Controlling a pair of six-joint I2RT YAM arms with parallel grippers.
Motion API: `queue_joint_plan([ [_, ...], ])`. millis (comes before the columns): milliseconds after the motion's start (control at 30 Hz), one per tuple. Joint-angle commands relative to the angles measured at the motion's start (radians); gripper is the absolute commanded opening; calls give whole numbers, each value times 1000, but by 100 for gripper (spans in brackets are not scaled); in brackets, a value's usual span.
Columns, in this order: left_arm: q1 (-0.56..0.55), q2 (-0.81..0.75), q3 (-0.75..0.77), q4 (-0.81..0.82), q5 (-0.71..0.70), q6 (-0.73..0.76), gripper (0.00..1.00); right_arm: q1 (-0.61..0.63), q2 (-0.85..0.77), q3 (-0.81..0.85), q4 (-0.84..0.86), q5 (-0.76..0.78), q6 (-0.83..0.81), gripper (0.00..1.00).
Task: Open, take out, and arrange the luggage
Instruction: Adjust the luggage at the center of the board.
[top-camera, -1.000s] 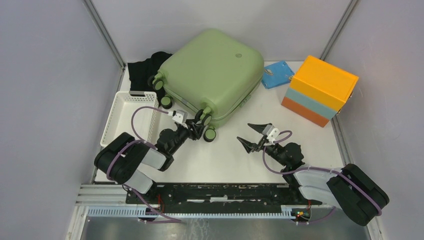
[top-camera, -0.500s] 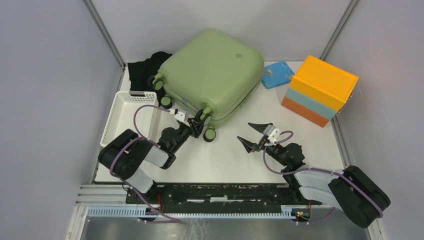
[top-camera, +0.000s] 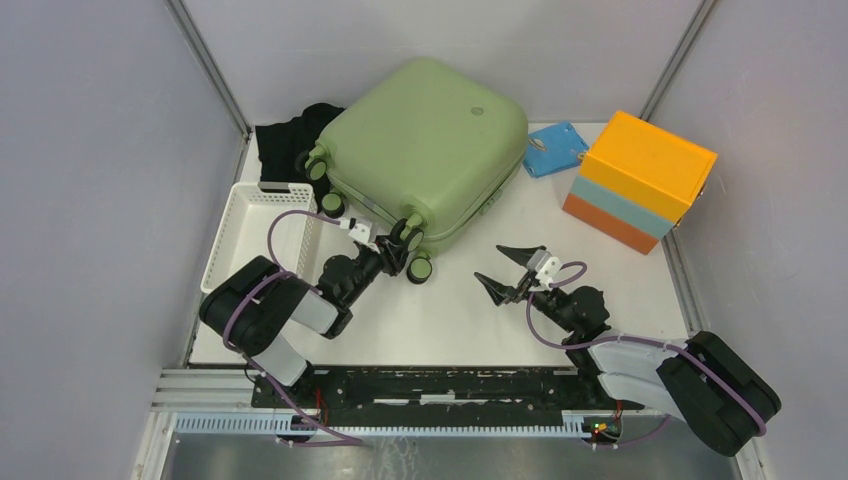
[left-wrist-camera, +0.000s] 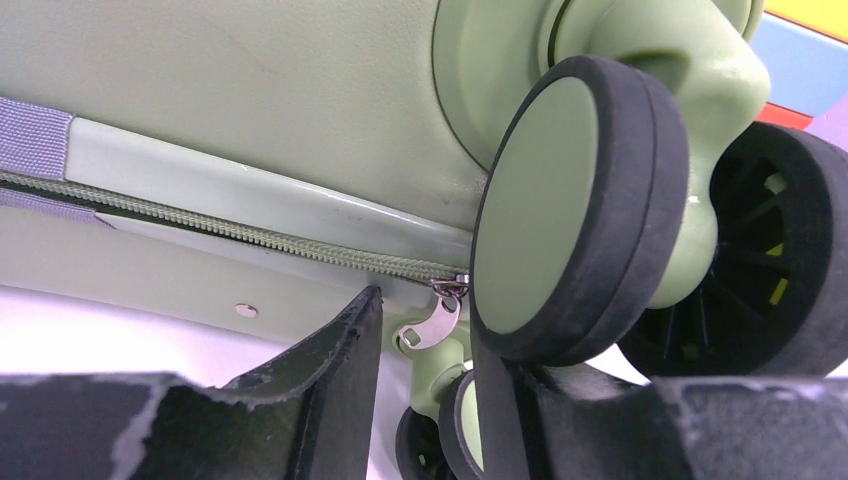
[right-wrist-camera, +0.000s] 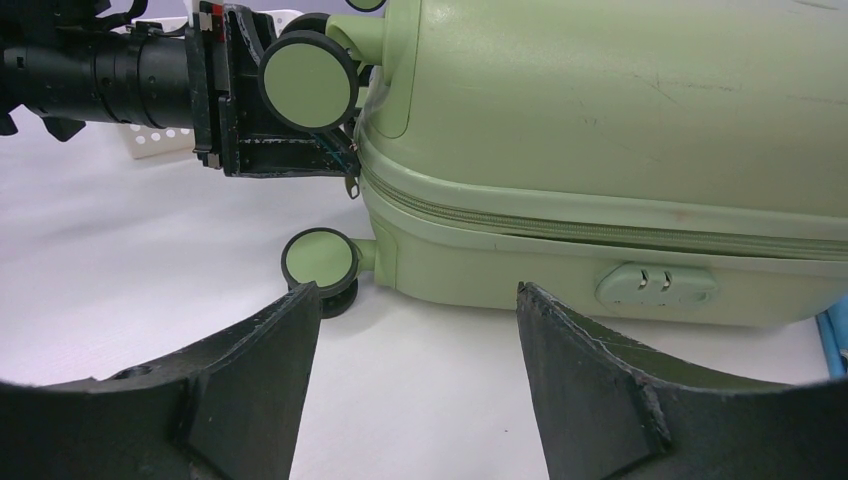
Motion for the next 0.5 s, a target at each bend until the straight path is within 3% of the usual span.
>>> queue_joint_plan([
  [0, 1, 33, 17, 37, -33, -5, 43, 2, -8, -208, 51, -1, 3, 78],
  [333, 1, 16, 18, -16, -28, 13, 49, 3, -8, -204, 48, -1, 3, 78],
  [467, 1, 16, 13, -18, -32, 15, 45, 3, -9, -206, 47, -2, 3, 78],
])
